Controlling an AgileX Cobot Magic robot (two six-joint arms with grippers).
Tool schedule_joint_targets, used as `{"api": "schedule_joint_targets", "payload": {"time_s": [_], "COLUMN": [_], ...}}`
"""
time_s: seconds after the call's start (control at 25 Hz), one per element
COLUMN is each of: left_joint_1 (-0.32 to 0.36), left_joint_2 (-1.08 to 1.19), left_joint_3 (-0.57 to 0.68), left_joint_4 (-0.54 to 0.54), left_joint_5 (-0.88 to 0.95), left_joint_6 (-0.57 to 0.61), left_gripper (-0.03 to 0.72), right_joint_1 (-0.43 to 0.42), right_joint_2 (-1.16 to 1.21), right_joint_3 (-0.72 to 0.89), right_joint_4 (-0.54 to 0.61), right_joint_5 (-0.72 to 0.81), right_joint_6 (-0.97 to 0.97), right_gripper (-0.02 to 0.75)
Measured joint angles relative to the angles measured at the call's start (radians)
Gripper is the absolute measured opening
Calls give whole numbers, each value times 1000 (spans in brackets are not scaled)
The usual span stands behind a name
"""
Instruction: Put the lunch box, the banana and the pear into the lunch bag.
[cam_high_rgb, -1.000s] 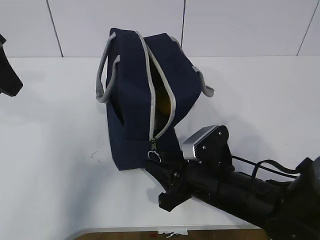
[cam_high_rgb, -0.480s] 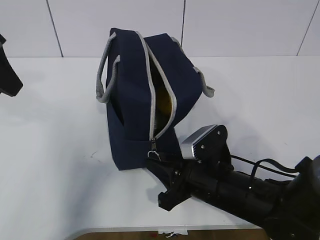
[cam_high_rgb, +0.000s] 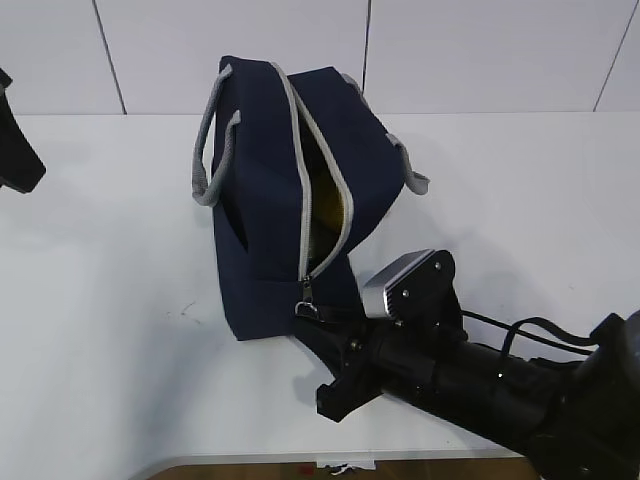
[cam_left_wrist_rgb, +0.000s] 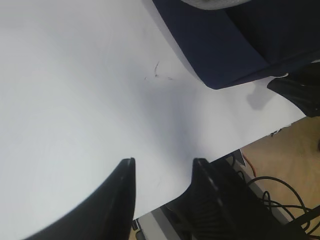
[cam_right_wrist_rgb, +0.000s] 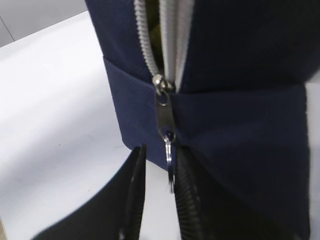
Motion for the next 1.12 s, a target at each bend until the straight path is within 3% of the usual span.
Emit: {"api": "schedule_joint_targets", "payload": {"time_s": [0.4,0.88,1.12], "left_joint_1": [0,0,0], "left_joint_2": [0,0,0], "left_joint_3": [0,0,0], "left_joint_4": [0,0,-1], "left_joint_5": [0,0,0], "left_joint_6": [0,0,0], "left_gripper": [286,280,277], "right_joint_1": [0,0,0], "right_joint_2": [0,0,-50], "right_joint_3": [0,0,0], "right_joint_4": [8,15,19], "right_joint_5": [2,2,47], "right_joint_6": [4,9,9], "right_gripper": [167,3,1]}}
